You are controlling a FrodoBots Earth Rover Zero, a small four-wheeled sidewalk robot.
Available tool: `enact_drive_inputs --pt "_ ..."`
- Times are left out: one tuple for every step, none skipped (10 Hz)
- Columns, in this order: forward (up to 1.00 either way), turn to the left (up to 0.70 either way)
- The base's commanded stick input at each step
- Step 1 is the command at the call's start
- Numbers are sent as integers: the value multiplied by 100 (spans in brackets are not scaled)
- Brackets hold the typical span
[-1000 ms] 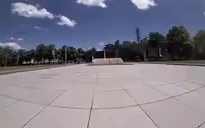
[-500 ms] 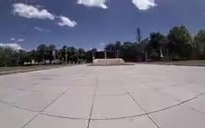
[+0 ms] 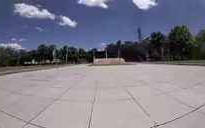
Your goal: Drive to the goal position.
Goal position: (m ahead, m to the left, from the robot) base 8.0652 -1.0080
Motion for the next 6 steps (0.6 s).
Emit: enact_drive_inputs --pt "50 0" --pt "50 0" --pt "50 0" --pt "50 0" --pt "50 0" --pt "50 0"
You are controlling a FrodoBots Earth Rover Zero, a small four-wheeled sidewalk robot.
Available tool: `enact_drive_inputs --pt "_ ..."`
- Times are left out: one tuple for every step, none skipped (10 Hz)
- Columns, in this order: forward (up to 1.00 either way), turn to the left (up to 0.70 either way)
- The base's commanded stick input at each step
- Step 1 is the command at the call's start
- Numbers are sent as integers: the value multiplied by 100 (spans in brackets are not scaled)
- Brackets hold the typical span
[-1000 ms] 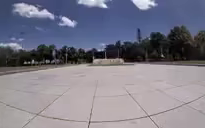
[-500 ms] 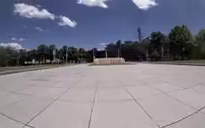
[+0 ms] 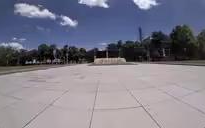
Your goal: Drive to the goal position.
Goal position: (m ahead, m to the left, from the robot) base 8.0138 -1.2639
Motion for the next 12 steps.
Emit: enact_drive_inputs --pt "50 0" --pt "50 0" --pt "50 0" --pt "50 0" --pt "50 0" --pt "50 0" --pt "50 0" --pt "50 0" --pt "50 0" --pt "50 0" --pt "50 0" --pt "50 0"
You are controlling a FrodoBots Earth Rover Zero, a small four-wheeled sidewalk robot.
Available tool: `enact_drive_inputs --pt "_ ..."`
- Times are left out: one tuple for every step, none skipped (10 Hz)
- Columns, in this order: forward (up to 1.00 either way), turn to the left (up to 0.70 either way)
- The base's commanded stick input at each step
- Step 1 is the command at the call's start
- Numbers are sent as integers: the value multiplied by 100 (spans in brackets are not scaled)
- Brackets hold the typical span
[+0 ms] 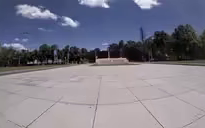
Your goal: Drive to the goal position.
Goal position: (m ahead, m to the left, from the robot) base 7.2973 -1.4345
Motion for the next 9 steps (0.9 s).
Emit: enact_drive_inputs --pt "50 0" --pt "50 0" --pt "50 0" --pt "50 0" --pt "50 0" --pt "50 0" --pt "50 0" --pt "50 0" --pt "50 0"
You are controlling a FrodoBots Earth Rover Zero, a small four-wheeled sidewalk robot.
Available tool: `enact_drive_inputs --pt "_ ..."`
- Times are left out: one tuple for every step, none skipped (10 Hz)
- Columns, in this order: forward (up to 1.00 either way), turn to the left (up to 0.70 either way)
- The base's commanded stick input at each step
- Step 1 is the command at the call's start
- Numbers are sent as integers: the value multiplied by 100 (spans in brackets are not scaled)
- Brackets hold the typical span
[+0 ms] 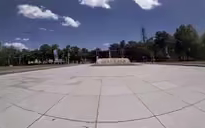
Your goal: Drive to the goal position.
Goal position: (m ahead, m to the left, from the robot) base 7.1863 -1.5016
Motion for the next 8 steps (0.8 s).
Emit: enact_drive_inputs --pt "50 0" --pt "50 0" --pt "50 0" --pt "50 0" --pt "50 0" --pt "50 0" --pt "50 0" --pt "50 0"
